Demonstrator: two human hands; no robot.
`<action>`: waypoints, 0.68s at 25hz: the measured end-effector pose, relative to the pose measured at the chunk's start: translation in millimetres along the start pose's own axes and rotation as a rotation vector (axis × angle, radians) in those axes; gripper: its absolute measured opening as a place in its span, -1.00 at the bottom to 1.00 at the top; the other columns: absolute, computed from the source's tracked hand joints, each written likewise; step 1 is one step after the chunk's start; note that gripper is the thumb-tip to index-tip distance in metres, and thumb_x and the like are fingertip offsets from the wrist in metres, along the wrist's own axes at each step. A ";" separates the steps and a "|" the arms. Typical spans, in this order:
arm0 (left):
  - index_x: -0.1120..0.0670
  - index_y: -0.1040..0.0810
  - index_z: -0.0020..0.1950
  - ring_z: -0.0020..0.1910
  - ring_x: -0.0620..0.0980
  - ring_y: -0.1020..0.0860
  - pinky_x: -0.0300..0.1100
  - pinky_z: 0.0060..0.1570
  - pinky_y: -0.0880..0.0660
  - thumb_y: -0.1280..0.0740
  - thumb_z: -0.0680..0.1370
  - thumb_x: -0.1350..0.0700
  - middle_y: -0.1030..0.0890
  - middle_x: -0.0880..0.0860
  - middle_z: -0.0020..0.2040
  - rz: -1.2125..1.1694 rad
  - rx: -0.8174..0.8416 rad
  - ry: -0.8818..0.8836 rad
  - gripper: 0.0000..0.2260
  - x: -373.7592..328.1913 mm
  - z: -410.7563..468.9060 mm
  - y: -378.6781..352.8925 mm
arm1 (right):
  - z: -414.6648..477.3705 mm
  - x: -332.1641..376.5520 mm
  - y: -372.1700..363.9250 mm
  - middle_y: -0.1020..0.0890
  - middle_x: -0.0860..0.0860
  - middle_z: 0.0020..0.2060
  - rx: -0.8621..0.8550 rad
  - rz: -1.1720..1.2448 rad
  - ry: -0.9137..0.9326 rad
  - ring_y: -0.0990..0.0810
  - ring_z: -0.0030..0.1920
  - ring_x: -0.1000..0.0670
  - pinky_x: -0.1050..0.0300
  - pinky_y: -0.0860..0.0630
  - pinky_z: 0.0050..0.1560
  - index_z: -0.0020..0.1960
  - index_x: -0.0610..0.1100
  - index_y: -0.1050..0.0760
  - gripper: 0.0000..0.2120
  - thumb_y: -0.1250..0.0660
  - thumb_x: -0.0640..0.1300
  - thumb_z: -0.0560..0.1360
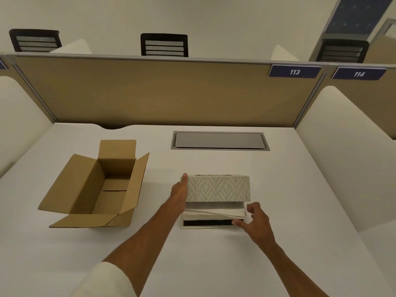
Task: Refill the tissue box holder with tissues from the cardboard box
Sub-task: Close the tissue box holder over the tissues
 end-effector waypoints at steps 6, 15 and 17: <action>0.18 -0.23 0.49 0.41 0.21 -0.32 0.09 0.39 -0.24 -0.03 0.60 -0.25 -0.35 0.20 0.45 0.042 0.013 0.089 -0.37 -15.6 0.5 -4.2 | 3.1 3.7 -10.6 -0.58 -0.11 0.11 0.033 0.116 -0.016 -0.55 0.14 -0.09 0.17 -0.51 0.13 0.29 -0.21 -0.36 -0.31 -0.60 -0.19 0.26; 0.12 -0.11 0.55 0.51 0.23 -0.16 0.20 0.46 -0.06 -0.05 0.54 -0.34 -0.19 0.17 0.54 0.060 0.036 0.152 -0.27 -18.2 13.3 -7.6 | 10.7 0.2 -9.5 -0.55 -0.17 0.24 0.029 0.180 -0.046 -0.52 0.27 -0.18 -0.03 -0.51 0.24 0.32 -0.23 -0.37 -0.40 -0.52 -0.29 0.34; 0.13 -0.10 0.55 0.51 0.22 -0.16 0.16 0.46 -0.09 -0.06 0.55 -0.33 -0.18 0.17 0.55 0.042 0.033 0.148 -0.27 -18.7 17.0 -7.7 | 13.1 1.9 -8.5 -0.53 -0.14 0.26 0.069 0.175 -0.049 -0.49 0.29 -0.16 -0.02 -0.50 0.24 0.35 -0.21 -0.34 -0.33 -0.55 -0.26 0.32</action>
Point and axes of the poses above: each hand's wrist, its own z-axis towards the middle knuckle, its own y-axis out of the back of the hand, x = y × z, the point moved 4 cm from there along z, towards the middle knuckle
